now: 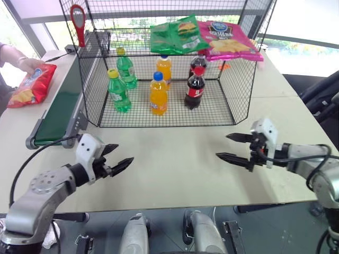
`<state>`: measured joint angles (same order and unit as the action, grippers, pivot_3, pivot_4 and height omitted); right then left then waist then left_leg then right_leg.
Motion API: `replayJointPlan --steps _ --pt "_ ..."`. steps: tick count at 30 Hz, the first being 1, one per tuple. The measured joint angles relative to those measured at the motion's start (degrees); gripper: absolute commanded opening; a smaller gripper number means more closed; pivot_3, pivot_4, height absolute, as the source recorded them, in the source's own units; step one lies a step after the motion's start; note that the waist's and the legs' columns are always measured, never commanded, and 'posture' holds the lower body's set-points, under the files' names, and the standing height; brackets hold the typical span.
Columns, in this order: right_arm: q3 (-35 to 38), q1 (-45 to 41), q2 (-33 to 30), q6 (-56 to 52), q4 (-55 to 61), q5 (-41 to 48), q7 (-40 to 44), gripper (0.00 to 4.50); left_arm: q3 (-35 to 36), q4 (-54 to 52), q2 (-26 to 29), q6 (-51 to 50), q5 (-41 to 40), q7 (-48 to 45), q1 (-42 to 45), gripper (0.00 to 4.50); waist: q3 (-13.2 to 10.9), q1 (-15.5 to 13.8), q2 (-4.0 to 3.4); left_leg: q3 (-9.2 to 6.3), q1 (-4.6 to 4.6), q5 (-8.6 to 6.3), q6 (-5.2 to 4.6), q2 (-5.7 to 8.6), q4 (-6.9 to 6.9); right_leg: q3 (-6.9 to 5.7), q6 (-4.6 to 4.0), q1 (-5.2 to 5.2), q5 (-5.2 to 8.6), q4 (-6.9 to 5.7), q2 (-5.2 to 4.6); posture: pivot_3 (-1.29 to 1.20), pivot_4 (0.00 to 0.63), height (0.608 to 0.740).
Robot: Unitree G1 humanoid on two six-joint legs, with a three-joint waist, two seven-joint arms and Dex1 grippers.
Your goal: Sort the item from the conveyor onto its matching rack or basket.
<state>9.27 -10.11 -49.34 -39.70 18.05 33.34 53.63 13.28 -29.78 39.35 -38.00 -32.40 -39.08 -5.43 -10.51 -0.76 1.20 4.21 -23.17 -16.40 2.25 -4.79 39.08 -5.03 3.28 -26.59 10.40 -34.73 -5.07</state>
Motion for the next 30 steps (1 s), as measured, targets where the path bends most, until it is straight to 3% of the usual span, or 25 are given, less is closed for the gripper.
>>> replayJointPlan --steps 30 --pt "-2.00 0.57 2.97 0.11 1.43 -0.32 -3.43 4.50 -0.39 -0.68 0.60 -0.73 -0.97 -0.78 1.94 4.00 0.00 -0.02 0.00 -0.01 0.03 0.00 0.00 0.00 0.03 0.01 -0.13 0.03 -0.08 -0.09 0.00 0.00 0.150 0.740"
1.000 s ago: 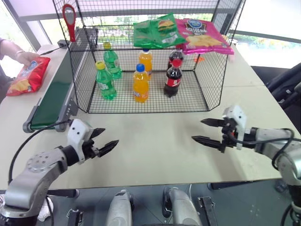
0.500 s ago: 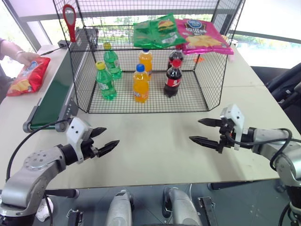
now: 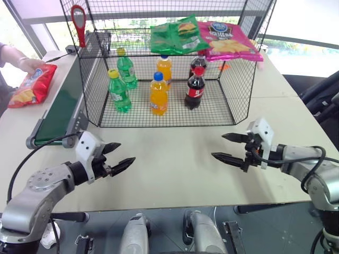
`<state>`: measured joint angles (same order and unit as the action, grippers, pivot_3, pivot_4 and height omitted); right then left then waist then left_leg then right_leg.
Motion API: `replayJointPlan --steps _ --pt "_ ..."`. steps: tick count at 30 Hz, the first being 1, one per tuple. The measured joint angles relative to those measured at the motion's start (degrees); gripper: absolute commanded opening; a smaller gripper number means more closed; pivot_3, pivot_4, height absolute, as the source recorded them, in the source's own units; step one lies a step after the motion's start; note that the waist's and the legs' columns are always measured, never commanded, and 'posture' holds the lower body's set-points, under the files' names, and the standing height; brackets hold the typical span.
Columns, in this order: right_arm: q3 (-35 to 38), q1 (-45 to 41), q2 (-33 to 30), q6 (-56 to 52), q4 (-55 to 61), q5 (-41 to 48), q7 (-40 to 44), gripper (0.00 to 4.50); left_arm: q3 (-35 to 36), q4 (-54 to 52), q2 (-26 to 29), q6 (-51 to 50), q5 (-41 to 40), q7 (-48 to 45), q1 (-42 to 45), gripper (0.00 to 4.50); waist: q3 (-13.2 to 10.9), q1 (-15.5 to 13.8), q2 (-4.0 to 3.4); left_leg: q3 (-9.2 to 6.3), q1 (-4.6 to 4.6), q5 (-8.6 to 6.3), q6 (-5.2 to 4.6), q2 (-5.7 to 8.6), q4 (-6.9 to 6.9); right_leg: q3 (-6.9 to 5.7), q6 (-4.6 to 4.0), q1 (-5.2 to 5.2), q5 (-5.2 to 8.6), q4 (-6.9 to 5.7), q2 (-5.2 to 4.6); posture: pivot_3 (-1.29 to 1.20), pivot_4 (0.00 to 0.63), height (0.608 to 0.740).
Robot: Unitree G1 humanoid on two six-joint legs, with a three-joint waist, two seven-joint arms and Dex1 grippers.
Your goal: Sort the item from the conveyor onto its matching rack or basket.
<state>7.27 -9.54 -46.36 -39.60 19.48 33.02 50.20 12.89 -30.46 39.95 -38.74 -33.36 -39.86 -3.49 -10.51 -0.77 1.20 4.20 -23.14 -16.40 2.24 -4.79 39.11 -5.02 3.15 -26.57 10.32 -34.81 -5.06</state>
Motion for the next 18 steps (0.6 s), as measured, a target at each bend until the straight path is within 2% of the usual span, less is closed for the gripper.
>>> replayJointPlan --steps 7,11,15,18 --pt "0.01 0.02 0.35 -0.72 0.26 0.12 -0.85 4.50 -1.01 0.51 0.04 -0.01 0.12 -0.02 2.89 4.00 0.00 0.01 0.00 0.00 0.01 0.00 0.00 0.00 0.03 0.01 -0.02 0.00 -0.01 -0.07 0.00 0.00 0.150 0.740" --pt "-0.19 -2.06 1.26 -1.83 1.97 1.50 -0.97 4.50 -0.29 0.27 2.38 -1.56 -0.75 -0.04 5.23 4.00 0.00 0.15 0.00 -0.01 0.05 0.00 0.00 0.00 0.03 0.02 0.03 0.00 0.03 -0.10 0.02 0.00 0.150 0.740" --pt "-0.80 -4.98 2.86 -4.13 4.73 4.13 -1.72 4.50 4.48 -2.02 7.80 -2.25 -0.61 -0.71 3.56 4.00 0.00 0.27 0.00 -0.01 0.06 0.00 0.00 -0.02 0.02 0.04 0.00 -0.03 0.02 -0.12 0.04 0.00 0.150 0.740" --pt "-1.32 -6.82 3.35 -5.88 6.33 6.08 -2.50 4.50 10.71 -2.71 11.34 0.15 3.72 -1.17 -1.80 4.00 0.00 0.16 -0.01 0.00 0.04 0.00 0.00 -0.02 0.01 0.04 -0.05 -0.06 0.00 -0.11 0.03 0.00 0.150 0.740"
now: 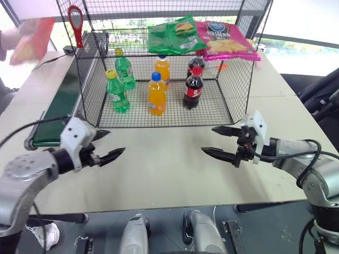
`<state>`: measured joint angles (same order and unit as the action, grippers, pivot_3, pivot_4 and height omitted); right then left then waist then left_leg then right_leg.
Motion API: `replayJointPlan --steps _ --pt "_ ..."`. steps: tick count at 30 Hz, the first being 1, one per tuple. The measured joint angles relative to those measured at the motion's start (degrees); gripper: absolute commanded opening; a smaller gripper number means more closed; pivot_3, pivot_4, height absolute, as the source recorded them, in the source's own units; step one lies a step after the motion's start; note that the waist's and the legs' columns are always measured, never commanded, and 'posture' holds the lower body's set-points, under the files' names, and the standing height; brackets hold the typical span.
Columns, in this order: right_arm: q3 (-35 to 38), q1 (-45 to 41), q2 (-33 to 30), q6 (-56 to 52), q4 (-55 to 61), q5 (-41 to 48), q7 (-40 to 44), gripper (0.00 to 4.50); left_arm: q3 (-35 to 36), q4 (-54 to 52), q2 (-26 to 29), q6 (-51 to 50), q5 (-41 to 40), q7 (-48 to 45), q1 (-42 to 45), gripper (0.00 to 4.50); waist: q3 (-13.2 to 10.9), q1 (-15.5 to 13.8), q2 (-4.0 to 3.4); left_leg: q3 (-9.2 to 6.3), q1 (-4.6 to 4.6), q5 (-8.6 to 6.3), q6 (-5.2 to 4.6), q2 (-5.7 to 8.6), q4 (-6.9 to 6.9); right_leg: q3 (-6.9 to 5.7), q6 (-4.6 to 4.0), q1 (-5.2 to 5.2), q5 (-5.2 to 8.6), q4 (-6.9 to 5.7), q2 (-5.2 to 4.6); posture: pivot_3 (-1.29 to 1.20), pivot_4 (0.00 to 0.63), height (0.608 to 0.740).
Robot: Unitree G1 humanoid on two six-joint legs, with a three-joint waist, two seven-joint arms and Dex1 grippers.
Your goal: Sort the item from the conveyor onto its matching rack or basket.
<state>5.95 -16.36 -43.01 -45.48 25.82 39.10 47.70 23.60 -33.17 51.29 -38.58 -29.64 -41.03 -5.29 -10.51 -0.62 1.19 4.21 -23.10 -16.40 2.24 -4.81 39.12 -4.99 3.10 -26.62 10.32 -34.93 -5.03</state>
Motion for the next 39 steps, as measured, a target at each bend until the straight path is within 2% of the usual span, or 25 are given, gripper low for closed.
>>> replayJointPlan --steps 3,7,13,17,21,30,39 --pt "-0.35 -2.22 0.70 -1.04 0.68 1.22 -0.84 4.50 5.52 2.51 1.81 9.43 9.40 -0.32 -8.15 4.00 0.00 -0.03 -0.04 0.03 -0.01 0.00 0.01 -0.01 0.00 0.00 0.01 -0.04 0.01 0.01 -0.01 0.00 0.150 0.740" --pt "-1.55 -4.54 1.36 -1.86 1.16 1.77 -1.38 4.50 12.17 9.57 -1.91 22.55 18.10 2.48 -12.19 4.00 0.02 -0.24 -0.01 0.02 -0.03 -0.01 0.01 -0.03 0.00 -0.01 0.11 -0.04 0.08 0.01 -0.03 0.00 0.150 0.740" --pt "-2.85 -6.44 0.73 -2.14 1.16 1.67 -0.99 4.50 16.65 21.75 -1.33 41.66 32.61 10.44 -14.15 4.00 0.02 -0.08 0.00 0.12 -0.08 -0.01 0.02 -0.05 -0.02 -0.01 0.00 -0.14 0.00 0.02 -0.07 0.00 0.150 0.740" --pt "-3.69 -6.99 -1.17 -1.75 0.84 0.20 -0.15 4.50 16.73 29.71 0.66 50.13 38.01 14.23 -12.45 4.00 0.02 -0.21 0.00 0.15 -0.09 -0.02 0.03 -0.08 -0.05 -0.01 0.01 -0.17 0.01 0.02 -0.09 0.00 0.150 0.740" --pt "-4.35 -6.80 -1.13 -1.56 1.02 -0.26 -0.15 4.50 13.25 33.14 1.54 55.00 40.58 17.05 -7.52 4.00 0.03 -0.21 0.01 0.20 -0.12 -0.02 0.03 -0.07 -0.05 -0.01 -0.06 -0.17 -0.05 0.02 -0.14 0.00 0.150 0.740" --pt "-3.05 -5.12 -1.25 -1.49 2.23 -0.28 -1.38 4.50 4.52 36.32 2.11 60.08 48.86 22.57 -2.63 4.00 0.03 -0.04 0.01 0.29 -0.14 -0.01 0.02 -0.09 -0.09 0.00 -0.07 -0.24 -0.08 -0.01 -0.13 0.00 0.150 0.740" --pt "-3.04 -3.00 -1.10 -1.48 3.37 -0.10 -2.31 4.50 2.31 37.49 2.07 60.51 50.37 25.27 -1.44 4.00 0.03 -0.07 0.01 0.29 -0.14 -0.01 0.02 -0.09 -0.09 -0.01 -0.07 -0.24 -0.08 -0.02 -0.14 0.00 0.150 0.740"
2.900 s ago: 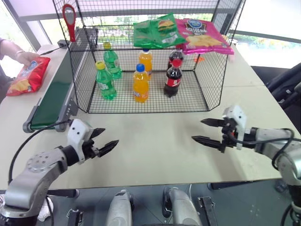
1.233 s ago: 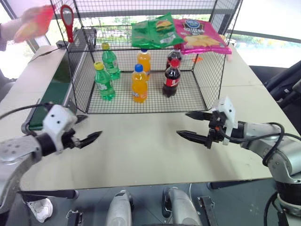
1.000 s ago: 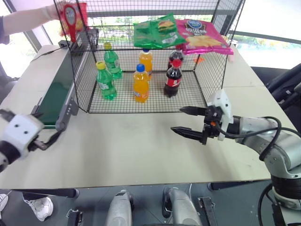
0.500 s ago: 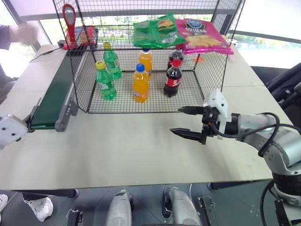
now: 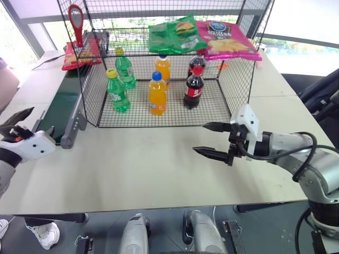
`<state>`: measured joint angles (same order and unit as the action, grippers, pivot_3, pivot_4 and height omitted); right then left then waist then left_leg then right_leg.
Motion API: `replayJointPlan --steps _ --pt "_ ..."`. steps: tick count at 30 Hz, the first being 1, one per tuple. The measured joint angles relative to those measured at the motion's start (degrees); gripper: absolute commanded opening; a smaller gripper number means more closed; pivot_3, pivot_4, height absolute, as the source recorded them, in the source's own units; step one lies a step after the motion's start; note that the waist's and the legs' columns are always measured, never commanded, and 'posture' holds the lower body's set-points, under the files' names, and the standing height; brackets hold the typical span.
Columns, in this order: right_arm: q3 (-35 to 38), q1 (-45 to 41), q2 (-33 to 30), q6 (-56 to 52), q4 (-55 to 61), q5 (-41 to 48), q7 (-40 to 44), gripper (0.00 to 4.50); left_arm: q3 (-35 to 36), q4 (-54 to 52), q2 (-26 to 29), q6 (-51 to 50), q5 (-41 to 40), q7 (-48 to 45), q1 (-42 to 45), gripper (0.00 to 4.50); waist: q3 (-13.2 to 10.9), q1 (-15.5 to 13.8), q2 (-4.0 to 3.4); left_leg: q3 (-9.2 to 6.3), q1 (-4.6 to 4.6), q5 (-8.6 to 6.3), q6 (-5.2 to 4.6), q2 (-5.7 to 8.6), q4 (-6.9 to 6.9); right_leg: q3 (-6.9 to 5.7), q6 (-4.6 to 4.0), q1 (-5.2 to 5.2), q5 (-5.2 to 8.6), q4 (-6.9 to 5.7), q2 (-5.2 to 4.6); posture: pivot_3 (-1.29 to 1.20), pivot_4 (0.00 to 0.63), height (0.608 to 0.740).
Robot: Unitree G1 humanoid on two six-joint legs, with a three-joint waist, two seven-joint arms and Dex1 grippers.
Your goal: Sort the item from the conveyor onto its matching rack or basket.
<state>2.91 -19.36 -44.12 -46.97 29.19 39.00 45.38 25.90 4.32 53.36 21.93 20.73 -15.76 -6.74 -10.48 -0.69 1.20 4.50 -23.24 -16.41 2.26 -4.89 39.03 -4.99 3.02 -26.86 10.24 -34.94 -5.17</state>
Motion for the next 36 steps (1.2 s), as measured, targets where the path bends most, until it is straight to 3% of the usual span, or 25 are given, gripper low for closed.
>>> replayJointPlan --steps 36 --pt "0.22 1.36 0.00 0.01 1.04 0.62 -1.30 4.50 -2.69 0.09 -0.03 -4.02 2.72 3.74 0.84 4.00 0.01 -0.03 0.01 0.00 0.01 0.01 -0.01 0.00 0.02 0.00 0.01 0.01 0.00 -0.05 0.01 0.00 0.150 0.740"
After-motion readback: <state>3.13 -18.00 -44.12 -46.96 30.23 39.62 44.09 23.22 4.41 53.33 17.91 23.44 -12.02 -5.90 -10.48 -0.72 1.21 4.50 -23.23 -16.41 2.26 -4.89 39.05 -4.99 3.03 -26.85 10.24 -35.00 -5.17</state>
